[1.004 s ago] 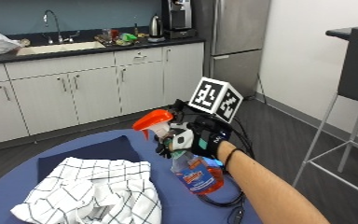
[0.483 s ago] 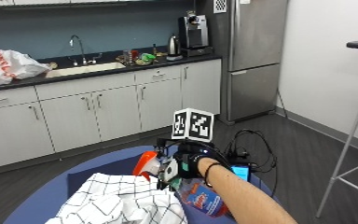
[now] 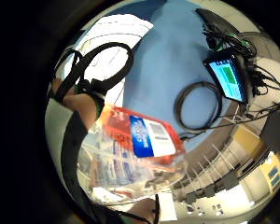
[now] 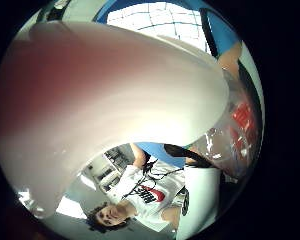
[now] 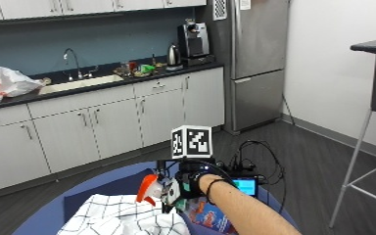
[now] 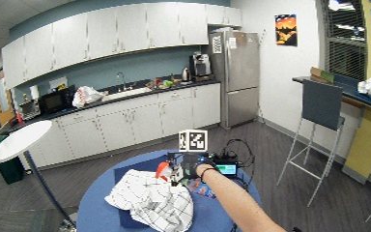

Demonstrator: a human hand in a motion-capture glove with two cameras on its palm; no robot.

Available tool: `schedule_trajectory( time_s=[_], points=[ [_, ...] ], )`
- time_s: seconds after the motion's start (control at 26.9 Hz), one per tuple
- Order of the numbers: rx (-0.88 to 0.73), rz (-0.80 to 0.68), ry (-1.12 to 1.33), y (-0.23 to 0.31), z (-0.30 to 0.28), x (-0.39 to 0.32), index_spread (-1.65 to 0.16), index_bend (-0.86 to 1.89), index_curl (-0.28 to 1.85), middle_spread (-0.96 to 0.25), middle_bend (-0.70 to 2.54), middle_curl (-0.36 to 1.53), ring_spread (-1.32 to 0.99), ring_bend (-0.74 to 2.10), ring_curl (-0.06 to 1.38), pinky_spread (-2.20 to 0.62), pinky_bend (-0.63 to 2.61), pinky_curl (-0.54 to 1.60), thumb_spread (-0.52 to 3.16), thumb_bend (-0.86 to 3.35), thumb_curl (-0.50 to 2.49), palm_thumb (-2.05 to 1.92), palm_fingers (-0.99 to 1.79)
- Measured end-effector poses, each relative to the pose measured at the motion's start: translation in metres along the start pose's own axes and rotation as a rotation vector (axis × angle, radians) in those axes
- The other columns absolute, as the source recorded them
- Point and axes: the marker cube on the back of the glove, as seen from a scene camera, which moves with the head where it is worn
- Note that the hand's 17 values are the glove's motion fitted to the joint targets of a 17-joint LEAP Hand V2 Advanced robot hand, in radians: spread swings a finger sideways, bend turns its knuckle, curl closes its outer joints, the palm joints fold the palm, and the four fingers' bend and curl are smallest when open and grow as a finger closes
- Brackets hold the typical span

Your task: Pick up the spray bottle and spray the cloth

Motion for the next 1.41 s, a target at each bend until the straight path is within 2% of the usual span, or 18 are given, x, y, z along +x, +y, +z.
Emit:
schedule_trajectory(
  time_s=[1.41],
  points=[
    [-0.096,-0.016,0.072,-0.018,0.039,-0.016,-0.24,0.13,0.34,-0.12,0.47,0.46,-0.14,0.46,0.4,-0.04,0.34,0.33,0.78,-0.03,0.57,0.92,1.17]
  ],
)
